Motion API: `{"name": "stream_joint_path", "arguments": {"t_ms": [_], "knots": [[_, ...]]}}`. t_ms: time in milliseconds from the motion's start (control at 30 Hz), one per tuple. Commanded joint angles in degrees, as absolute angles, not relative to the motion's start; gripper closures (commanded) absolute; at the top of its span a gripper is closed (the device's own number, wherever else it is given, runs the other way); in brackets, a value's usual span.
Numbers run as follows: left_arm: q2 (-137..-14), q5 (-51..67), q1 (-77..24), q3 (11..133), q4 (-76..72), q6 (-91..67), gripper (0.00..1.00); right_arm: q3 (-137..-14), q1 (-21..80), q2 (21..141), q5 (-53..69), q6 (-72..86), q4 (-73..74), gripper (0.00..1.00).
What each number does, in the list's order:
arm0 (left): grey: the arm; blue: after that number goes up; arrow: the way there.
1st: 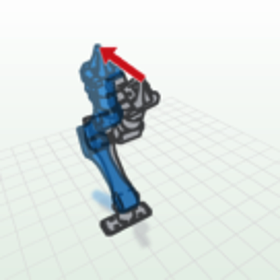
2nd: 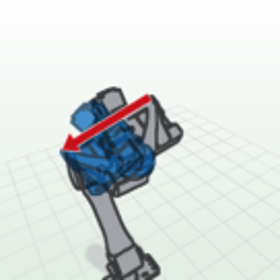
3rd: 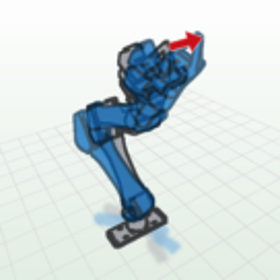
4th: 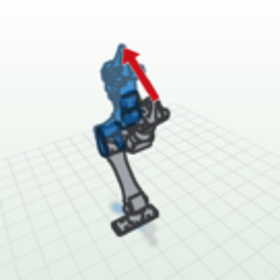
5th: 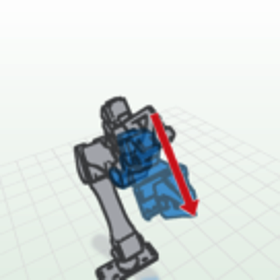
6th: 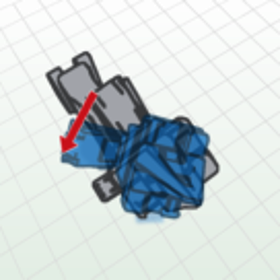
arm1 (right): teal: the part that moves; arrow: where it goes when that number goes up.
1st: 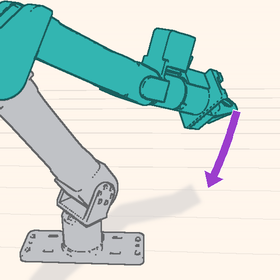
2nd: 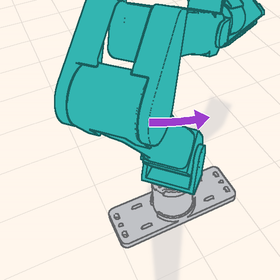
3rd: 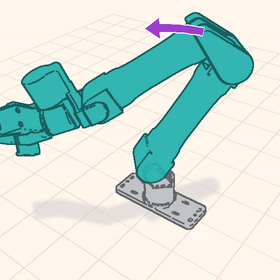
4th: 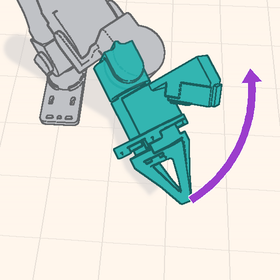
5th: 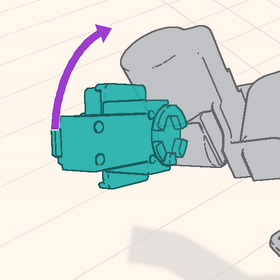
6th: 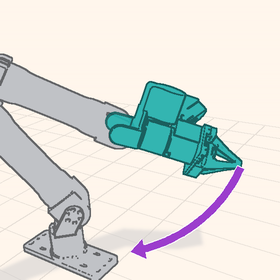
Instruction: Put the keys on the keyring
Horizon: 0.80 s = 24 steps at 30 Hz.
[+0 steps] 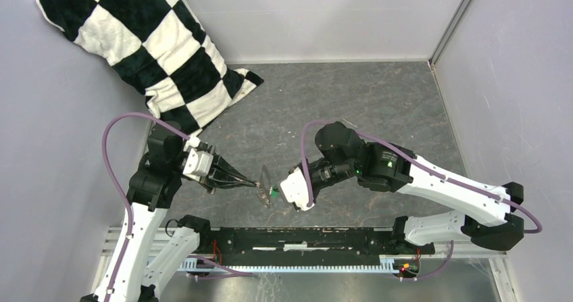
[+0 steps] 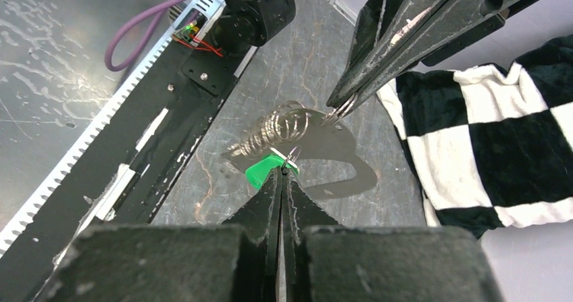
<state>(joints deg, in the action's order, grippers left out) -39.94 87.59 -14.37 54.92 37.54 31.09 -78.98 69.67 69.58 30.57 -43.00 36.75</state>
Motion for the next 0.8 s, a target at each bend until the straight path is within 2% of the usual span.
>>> {"name": "stream_joint_path", "arguments": {"t_ms": [0,767], "knots": [[-38.97,93.59,-14.50,56.47,36.11,28.89,0.98,-82.69,70.53,70.61,28.18,-45.06,34.81,0.99],[-40.12,93.62,-18.59,56.86,36.36,28.25,0.98,-84.91,76.25,70.87,21.56,-48.34,37.41,0.99]]}}
